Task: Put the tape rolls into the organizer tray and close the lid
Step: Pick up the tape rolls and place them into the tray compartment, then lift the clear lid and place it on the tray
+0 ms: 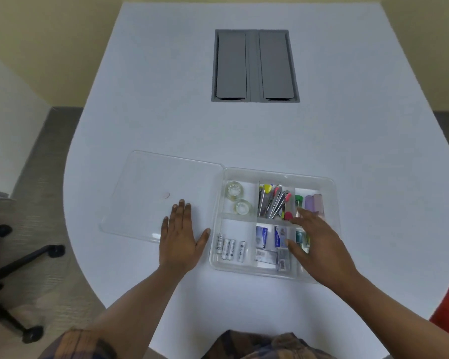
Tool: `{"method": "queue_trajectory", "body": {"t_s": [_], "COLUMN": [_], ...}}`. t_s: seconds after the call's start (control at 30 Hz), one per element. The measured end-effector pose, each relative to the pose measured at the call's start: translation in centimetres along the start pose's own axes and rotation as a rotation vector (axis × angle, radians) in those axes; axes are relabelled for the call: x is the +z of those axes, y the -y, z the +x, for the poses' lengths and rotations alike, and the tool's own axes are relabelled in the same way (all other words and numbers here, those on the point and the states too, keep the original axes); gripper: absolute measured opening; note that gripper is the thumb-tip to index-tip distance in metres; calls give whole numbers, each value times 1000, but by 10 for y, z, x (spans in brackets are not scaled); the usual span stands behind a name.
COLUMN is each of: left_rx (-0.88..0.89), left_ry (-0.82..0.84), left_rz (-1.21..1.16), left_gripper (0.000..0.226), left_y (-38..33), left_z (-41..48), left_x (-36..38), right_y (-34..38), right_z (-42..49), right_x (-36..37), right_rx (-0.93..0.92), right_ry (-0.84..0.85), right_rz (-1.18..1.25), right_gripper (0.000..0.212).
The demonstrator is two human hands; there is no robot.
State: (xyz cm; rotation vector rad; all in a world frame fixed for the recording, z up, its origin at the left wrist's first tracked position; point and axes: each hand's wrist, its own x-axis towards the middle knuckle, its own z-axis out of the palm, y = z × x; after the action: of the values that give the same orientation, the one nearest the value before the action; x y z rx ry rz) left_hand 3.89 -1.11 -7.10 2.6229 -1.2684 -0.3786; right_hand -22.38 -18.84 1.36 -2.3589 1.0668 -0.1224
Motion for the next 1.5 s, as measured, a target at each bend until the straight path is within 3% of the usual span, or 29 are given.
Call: {"method": "queue_trajectory", "body": {"t_s": [0.13,0.37,0.53,0.63,0.83,1.17,1.3,1.5], "left_rx": [179,376,209,99,52,-122,-157,-357], "left_ry": [94,28,162,182,237,-229,-431,-738], "left_rz": [117,270,155,81,256,149,-177,-600], "left_gripper": [79,31,35,22,14,12,25,27], "left_y": [14,13,1,-6,-20,-28,-21,-34], "left_z": [-29,-36,-43,-46,-46,-23,-11,2], "left_x": [-5,-8,-10,-10,-21,-102,-133,-194], "right_y": [-4,-11,-13,-10,-1,18,26,33], "right_z": [-11,-22,-24,-25,-27,-28,-26,-16], "right_x": [11,30,35,36,35,37,39,26], "right_rx": [-18,-41,-38,-54,-72,-143,-186,-167], "right_ry": [5,79,95,88,100,60,67,-25], "right_rz": [-19,-173,-175,-175,-167,-132,-112,-104], "right_gripper": [58,71,70,68,70,71,72,78]}}
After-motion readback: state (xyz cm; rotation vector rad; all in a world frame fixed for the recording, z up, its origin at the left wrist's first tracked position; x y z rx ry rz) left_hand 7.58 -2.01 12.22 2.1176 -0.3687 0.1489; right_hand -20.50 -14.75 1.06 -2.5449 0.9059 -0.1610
